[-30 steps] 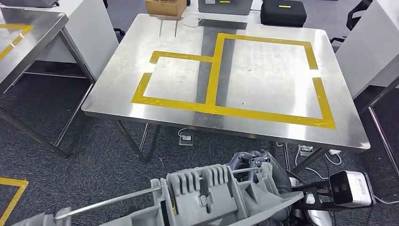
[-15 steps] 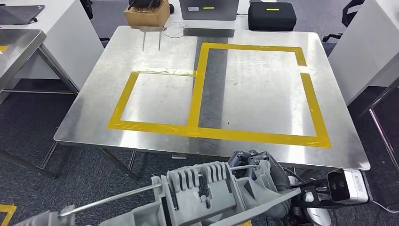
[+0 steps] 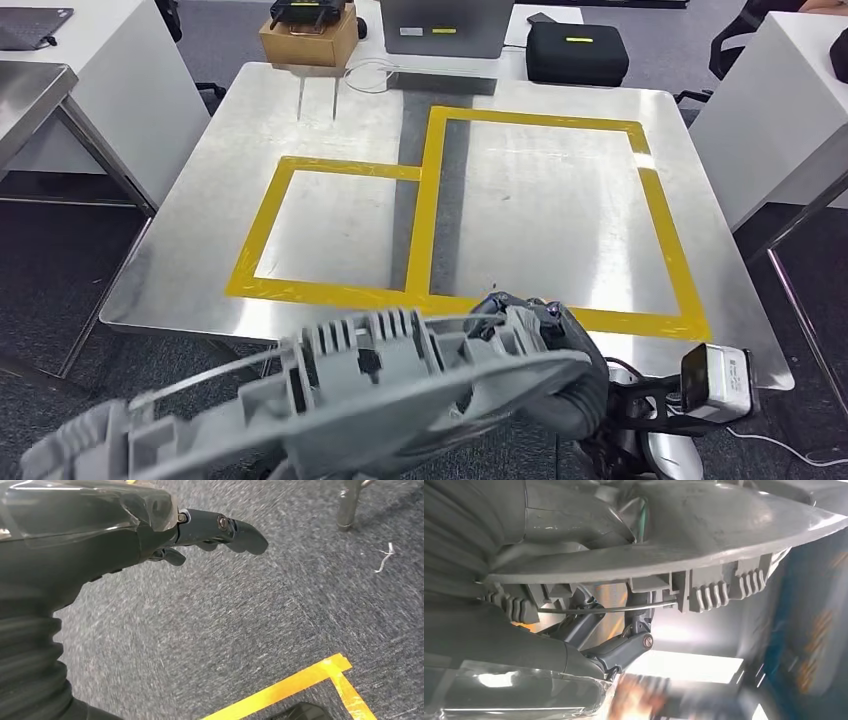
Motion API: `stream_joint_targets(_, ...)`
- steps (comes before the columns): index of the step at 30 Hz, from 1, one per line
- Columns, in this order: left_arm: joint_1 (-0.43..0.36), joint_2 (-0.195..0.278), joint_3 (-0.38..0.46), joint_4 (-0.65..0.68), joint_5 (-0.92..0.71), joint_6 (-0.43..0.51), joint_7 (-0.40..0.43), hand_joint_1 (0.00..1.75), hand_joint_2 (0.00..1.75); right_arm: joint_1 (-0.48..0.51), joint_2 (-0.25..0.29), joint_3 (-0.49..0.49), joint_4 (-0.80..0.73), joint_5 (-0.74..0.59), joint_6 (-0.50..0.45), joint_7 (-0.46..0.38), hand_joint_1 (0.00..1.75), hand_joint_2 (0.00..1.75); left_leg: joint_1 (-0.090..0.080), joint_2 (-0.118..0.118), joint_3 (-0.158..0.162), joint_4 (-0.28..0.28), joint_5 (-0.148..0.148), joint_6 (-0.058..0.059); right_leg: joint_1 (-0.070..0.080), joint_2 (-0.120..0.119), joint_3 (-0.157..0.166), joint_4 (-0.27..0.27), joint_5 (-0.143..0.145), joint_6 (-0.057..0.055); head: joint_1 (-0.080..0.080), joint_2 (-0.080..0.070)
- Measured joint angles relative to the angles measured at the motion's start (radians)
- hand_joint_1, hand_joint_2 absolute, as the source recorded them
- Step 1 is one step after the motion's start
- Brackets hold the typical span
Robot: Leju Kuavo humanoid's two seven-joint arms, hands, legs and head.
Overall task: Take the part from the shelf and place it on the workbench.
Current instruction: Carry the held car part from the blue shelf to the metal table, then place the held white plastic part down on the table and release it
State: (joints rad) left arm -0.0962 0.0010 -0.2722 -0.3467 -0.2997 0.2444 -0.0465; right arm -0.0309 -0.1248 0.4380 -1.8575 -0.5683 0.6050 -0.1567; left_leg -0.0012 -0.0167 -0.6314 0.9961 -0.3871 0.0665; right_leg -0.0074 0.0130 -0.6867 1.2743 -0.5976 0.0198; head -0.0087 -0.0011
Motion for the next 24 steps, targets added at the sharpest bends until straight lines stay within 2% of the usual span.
stream_joint_targets(1, 0.003, 0.0, 0.001, 0.0, 0.008, 0.005, -0.004, 0.0, 1.75, -0.003, 0.0, -0.011, 0.004, 0.053, -0.05, -0.003, 1.75, 1.75, -0.001, -0.001, 0.001, 0.0, -0.003, 0.0, -0.001, 0.0, -0.018, 0.017, 0.002, 0.006, 0.0, 0.0)
stream_joint_targets(2, 0.006, -0.001, 0.002, 0.0, 0.015, 0.01, -0.007, 0.0, 1.75, -0.009, 0.0, -0.023, 0.01, 0.118, -0.104, -0.01, 1.75, 1.75, -0.001, -0.003, 0.002, 0.001, -0.005, -0.001, -0.001, -0.001, -0.014, -0.009, 0.022, 0.015, 0.0, 0.0)
stream_joint_targets(3, 0.008, -0.002, 0.004, 0.0, 0.021, 0.016, -0.011, 0.0, 1.75, -0.019, -0.001, -0.037, 0.018, 0.188, -0.157, -0.018, 1.75, 1.75, -0.001, -0.005, 0.004, 0.003, -0.007, -0.003, -0.002, -0.002, 0.01, -0.073, 0.055, 0.024, 0.0, 0.0)
stream_joint_targets(4, 0.011, -0.003, 0.006, 0.001, 0.026, 0.02, -0.015, 0.0, 1.75, -0.03, -0.002, -0.05, 0.025, 0.249, -0.198, -0.025, 1.75, 1.75, -0.002, -0.007, 0.005, 0.005, -0.01, -0.006, -0.001, -0.002, 0.04, -0.151, 0.091, 0.028, 0.0, 0.0)
stream_joint_targets(5, 0.013, -0.004, 0.008, 0.001, 0.03, 0.023, -0.018, 0.0, 1.75, -0.039, -0.004, -0.061, 0.034, 0.29, -0.223, -0.03, 1.75, 1.75, -0.004, -0.009, 0.005, 0.008, -0.013, -0.01, 0.0, -0.003, 0.069, -0.216, 0.12, 0.026, 0.0, 0.0)
stream_joint_targets(6, 0.015, -0.006, 0.01, 0.001, 0.032, 0.024, -0.019, 0.0, 1.75, -0.047, -0.006, -0.072, 0.042, 0.31, -0.235, -0.032, 1.75, 1.75, -0.006, -0.011, 0.004, 0.01, -0.016, -0.014, 0.002, -0.003, 0.089, -0.259, 0.14, 0.02, 0.0, 0.0)
stream_joint_targets(8, 0.021, -0.007, 0.011, 0.001, 0.035, 0.025, -0.021, 0.0, 1.75, -0.056, -0.008, -0.086, 0.054, 0.321, -0.244, -0.034, 1.75, 1.75, -0.008, -0.014, 0.003, 0.012, -0.018, -0.021, 0.005, -0.003, 0.098, -0.275, 0.152, 0.005, 0.0, 0.0)
stream_joint_targets(10, 0.025, -0.005, 0.012, 0.002, 0.036, 0.026, -0.022, 0.0, 1.75, -0.063, -0.007, -0.093, 0.061, 0.323, -0.246, -0.036, 1.75, 1.75, -0.008, -0.011, -0.001, 0.021, -0.026, -0.029, -0.003, -0.003, 0.101, -0.277, 0.155, -0.004, -0.001, 0.0)
stream_joint_targets(12, 0.026, -0.004, 0.012, 0.002, 0.036, 0.026, -0.023, 0.0, 1.75, -0.065, -0.004, -0.093, 0.066, 0.324, -0.246, -0.036, 1.75, 1.75, -0.004, -0.003, -0.028, 0.084, -0.065, -0.043, -0.011, -0.005, 0.109, -0.28, 0.154, -0.015, -0.003, 0.0)
stream_joint_targets(14, 0.027, -0.005, 0.012, 0.002, 0.036, 0.027, -0.023, 0.0, 1.75, -0.065, -0.002, -0.093, 0.071, 0.325, -0.245, -0.036, 1.75, 1.75, 0.004, 0.006, -0.09, 0.216, -0.126, -0.056, -0.011, -0.007, 0.113, -0.28, 0.151, -0.022, -0.005, 0.0)
stream_joint_targets(15, 0.028, -0.005, 0.012, 0.002, 0.036, 0.027, -0.023, 0.0, 1.75, -0.065, -0.001, -0.093, 0.074, 0.325, -0.245, -0.036, 1.75, 1.75, 0.008, 0.009, -0.12, 0.276, -0.146, -0.061, -0.01, -0.007, 0.114, -0.28, 0.15, -0.022, -0.005, 0.0)
stream_joint_targets(16, 0.029, -0.005, 0.012, 0.003, 0.036, 0.027, -0.023, 0.0, 1.75, -0.065, -0.001, -0.093, 0.076, 0.325, -0.245, -0.036, 1.75, 1.75, 0.01, 0.011, -0.138, 0.306, -0.149, -0.064, -0.01, -0.007, 0.115, -0.28, 0.149, -0.023, -0.005, 0.0)
stream_joint_targets(17, 0.03, -0.005, 0.012, 0.003, 0.036, 0.027, -0.023, 0.0, 1.75, -0.065, -0.001, -0.093, 0.079, 0.325, -0.245, -0.036, 1.75, 1.75, 0.012, 0.013, -0.134, 0.294, -0.132, -0.064, -0.011, -0.006, 0.116, -0.28, 0.148, -0.023, -0.005, 0.0)
stream_joint_targets(18, 0.03, -0.005, 0.012, 0.003, 0.036, 0.027, -0.023, 0.0, 1.75, -0.065, -0.001, -0.093, 0.08, 0.325, -0.245, -0.036, 1.75, 1.75, 0.013, 0.014, -0.11, 0.242, -0.1, -0.063, -0.011, -0.006, 0.119, -0.28, 0.147, -0.023, -0.005, 0.0)
stream_joint_targets(19, 0.03, -0.005, 0.012, 0.003, 0.036, 0.027, -0.023, 0.0, 1.75, -0.066, -0.001, -0.093, 0.081, 0.325, -0.245, -0.036, 1.75, 1.75, 0.013, 0.015, -0.072, 0.166, -0.063, -0.058, -0.011, -0.005, 0.122, -0.28, 0.145, -0.022, -0.005, 0.0)
stream_joint_targets(20, 0.029, -0.004, 0.012, 0.003, 0.036, 0.027, -0.023, 0.0, 1.75, -0.066, 0.0, -0.094, 0.082, 0.325, -0.245, -0.037, 1.75, 1.75, 0.011, 0.015, -0.034, 0.094, -0.039, -0.052, -0.008, -0.005, 0.124, -0.28, 0.142, -0.019, -0.005, 0.0)
stream_joint_targets(21, 0.029, -0.004, 0.012, 0.003, 0.036, 0.027, -0.023, 0.0, 1.75, -0.066, 0.0, -0.094, 0.082, 0.325, -0.245, -0.037, 1.75, 1.75, 0.008, 0.015, -0.008, 0.044, -0.026, -0.046, -0.006, -0.004, 0.125, -0.28, 0.14, -0.016, -0.005, 0.0)
stream_joint_targets(22, 0.029, -0.003, 0.012, 0.003, 0.036, 0.027, -0.024, 0.0, 1.75, -0.067, 0.001, -0.093, 0.083, 0.325, -0.245, -0.037, 1.75, 1.75, 0.004, 0.015, 0.006, 0.018, -0.025, -0.041, -0.005, -0.004, 0.125, -0.28, 0.138, -0.012, -0.004, 0.0)
stream_joint_targets(24, 0.029, -0.002, 0.013, 0.003, 0.036, 0.028, -0.024, 0.0, 1.75, -0.069, 0.002, -0.094, 0.085, 0.341, -0.254, -0.039, 1.75, 1.75, 0.0, 0.015, 0.012, 0.01, -0.03, -0.032, -0.003, -0.005, 0.126, -0.284, 0.137, -0.001, -0.005, 0.0)
